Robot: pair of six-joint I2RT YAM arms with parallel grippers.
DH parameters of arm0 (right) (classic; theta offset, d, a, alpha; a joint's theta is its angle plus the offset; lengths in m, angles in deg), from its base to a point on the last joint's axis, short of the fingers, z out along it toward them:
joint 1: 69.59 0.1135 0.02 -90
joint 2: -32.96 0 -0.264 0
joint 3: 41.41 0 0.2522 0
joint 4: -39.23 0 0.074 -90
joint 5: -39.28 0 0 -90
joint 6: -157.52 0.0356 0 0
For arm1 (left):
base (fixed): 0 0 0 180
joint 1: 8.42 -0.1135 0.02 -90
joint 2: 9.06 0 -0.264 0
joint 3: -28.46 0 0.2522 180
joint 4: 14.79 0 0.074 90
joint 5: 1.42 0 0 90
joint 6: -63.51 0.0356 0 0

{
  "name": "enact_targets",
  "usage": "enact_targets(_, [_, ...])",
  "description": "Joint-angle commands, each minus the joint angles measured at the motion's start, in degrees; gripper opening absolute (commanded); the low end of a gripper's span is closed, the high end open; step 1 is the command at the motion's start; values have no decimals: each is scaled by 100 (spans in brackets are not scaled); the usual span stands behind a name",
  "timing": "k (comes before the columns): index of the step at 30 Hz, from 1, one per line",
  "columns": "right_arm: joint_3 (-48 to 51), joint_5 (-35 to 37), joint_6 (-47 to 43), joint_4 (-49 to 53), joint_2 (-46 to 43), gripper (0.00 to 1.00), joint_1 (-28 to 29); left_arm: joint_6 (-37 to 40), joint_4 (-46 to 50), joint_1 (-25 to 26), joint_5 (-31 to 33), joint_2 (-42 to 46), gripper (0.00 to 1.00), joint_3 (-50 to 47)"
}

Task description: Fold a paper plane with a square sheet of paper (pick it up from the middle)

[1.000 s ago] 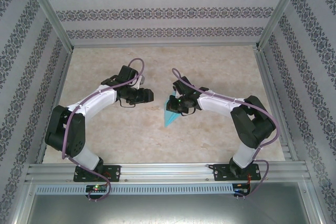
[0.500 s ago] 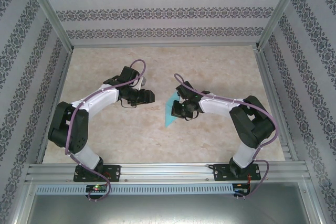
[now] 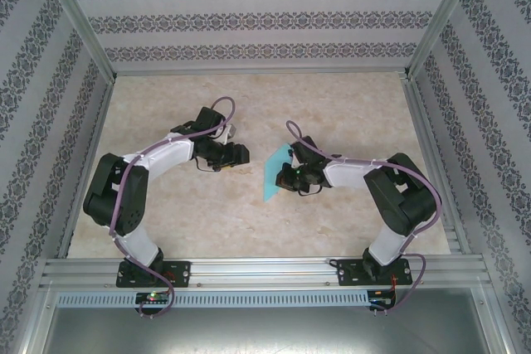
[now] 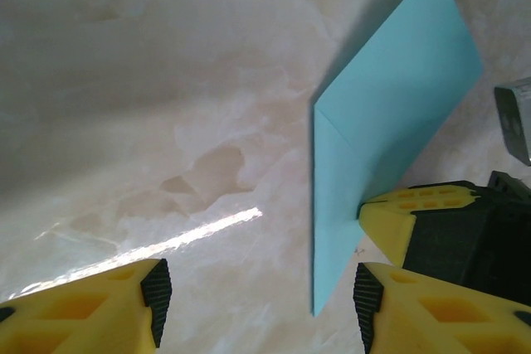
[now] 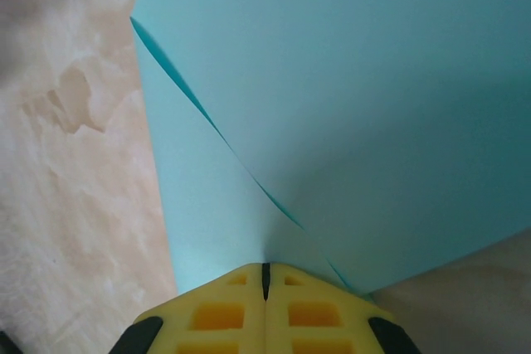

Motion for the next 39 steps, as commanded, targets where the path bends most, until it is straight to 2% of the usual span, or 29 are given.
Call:
enact_targets(1, [393, -254, 278, -609, 18, 2, -96, -252, -383, 189, -140, -132, 62, 166])
enact_targets(16, [1270, -681, 805, -2221, -9, 0, -343, -1041, -1416, 665, -88, -745, 60, 182])
enact_targets(28, [1688, -798, 856, -2700, -9, 0, -522, -1383, -1760, 928, -148, -1318, 59, 545])
enact_targets(34, [1836, -856, 890, -2967, 81, 0, -564, -1305, -1639, 1003, 29, -1521, 59, 740])
enact_targets(39, [1893, -913, 897, -3109, 178, 0, -597, -1373, -1795, 1047, -81, -1624, 59, 759])
